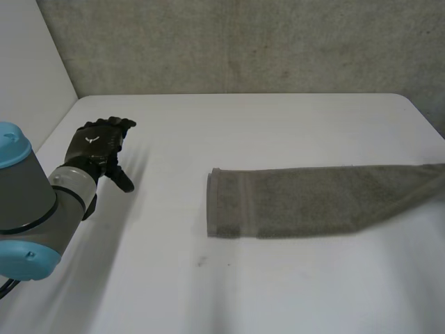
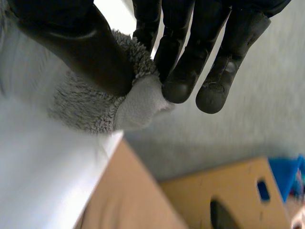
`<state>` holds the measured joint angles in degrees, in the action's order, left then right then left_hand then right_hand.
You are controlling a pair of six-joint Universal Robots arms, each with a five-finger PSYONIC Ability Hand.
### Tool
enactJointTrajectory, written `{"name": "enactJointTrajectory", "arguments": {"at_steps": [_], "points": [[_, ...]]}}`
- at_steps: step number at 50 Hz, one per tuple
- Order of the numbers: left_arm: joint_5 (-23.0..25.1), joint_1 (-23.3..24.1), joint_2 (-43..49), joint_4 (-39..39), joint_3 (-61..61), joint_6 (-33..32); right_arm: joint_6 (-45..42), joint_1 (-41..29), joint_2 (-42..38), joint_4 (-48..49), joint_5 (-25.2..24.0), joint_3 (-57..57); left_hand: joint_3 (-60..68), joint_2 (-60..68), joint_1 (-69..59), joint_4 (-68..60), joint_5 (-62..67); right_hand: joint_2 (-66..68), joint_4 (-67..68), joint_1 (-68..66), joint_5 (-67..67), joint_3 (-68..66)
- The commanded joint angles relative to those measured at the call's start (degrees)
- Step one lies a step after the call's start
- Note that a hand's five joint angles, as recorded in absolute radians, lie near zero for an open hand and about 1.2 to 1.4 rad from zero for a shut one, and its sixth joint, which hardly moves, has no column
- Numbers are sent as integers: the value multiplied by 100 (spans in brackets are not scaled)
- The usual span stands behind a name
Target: Fold the towel.
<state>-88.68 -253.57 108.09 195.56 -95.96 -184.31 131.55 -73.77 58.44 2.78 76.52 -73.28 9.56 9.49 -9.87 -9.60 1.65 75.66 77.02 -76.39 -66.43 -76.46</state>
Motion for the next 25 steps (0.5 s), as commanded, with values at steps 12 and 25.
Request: {"name": "enactJointTrajectory", "arguments": {"at_steps": [12, 25], "points": [[-1, 27, -77, 0, -37, 0, 512, -4406, -156, 487, -50, 297, 44, 51, -13, -40, -165, 434, 298, -361, -357, -354], [-1, 27, -69, 0, -37, 0, 495, -6018, -1115, 425, 38, 60, 44, 51, -13, -40, -165, 434, 298, -361, -357, -354]]}}
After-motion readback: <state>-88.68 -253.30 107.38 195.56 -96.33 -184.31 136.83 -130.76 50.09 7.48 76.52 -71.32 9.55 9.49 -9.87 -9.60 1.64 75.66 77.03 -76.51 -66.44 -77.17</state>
